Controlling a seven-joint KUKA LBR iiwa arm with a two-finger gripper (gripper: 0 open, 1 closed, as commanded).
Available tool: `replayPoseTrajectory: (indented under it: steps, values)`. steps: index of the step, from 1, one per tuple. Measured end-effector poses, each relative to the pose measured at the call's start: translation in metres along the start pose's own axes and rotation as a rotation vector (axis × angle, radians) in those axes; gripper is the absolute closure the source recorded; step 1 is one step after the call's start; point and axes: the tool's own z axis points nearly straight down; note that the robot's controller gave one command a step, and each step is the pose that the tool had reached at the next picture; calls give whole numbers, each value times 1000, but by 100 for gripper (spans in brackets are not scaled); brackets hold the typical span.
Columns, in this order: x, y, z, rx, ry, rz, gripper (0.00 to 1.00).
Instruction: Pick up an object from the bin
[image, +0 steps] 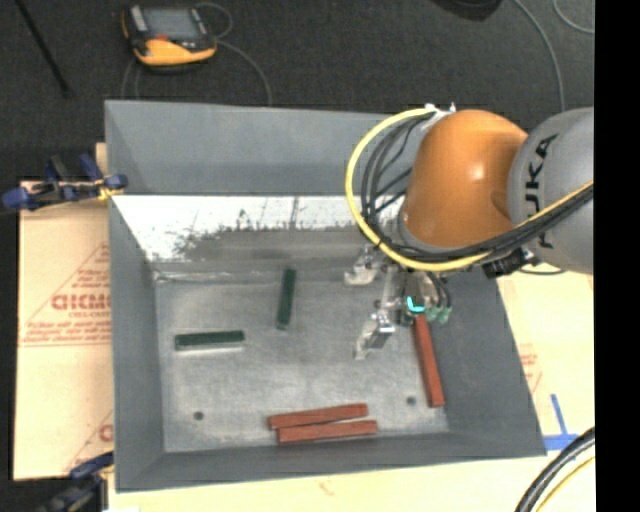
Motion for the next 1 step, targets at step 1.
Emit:
replayPoseTrajectory:
  steps: [1]
  values:
    - [-2,0,-4,0,-8,0,0]
